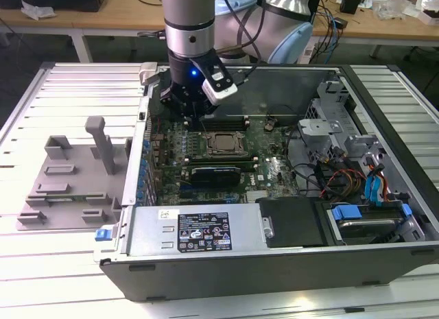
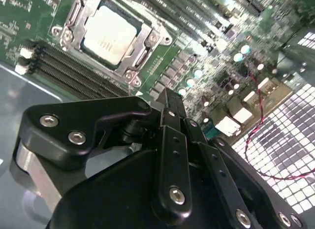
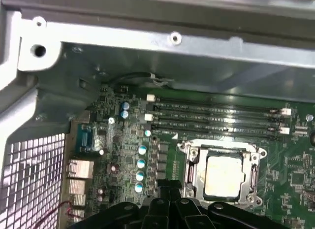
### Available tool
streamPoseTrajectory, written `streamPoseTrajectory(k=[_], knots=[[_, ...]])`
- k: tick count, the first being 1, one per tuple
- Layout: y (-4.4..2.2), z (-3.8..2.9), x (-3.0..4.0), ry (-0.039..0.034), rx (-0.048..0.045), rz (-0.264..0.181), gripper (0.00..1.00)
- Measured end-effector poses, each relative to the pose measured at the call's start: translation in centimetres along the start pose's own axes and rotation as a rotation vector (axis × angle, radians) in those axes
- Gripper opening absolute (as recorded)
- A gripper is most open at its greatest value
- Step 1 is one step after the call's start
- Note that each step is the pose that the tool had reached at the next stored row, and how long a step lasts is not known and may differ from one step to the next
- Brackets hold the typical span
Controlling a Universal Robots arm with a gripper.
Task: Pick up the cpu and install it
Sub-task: 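Install the first cpu locking lever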
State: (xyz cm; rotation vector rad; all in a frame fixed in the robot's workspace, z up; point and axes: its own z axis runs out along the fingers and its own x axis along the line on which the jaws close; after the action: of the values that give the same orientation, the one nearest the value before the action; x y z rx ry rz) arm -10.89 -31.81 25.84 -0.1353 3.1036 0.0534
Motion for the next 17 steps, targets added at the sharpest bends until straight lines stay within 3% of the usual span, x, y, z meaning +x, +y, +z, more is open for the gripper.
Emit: streamPoseTrajectory(k=[1, 4, 6, 8, 10, 13, 15, 17], knots=[[0.01, -0.33, 0.00, -0.0009, -0.0097, 0.001, 0.11], [0.03, -0.84, -0.02, -0.0023, -0.0097, 0.000, 0.11], [0.03, -0.84, -0.02, -0.0025, -0.0098, 0.000, 0.11], [0.03, -0.85, -0.01, -0.0033, -0.0202, 0.001, 0.11], [0.05, -0.83, 0.17, -0.0047, -0.0368, 0.001, 0.11], [0.07, -0.76, 0.53, -0.0090, -0.0846, 0.003, 0.11], [0.08, -0.69, 0.62, -0.0138, -0.1397, 0.005, 0.11], [0.08, -0.66, 0.66, -0.0166, -0.1710, 0.006, 0.11]])
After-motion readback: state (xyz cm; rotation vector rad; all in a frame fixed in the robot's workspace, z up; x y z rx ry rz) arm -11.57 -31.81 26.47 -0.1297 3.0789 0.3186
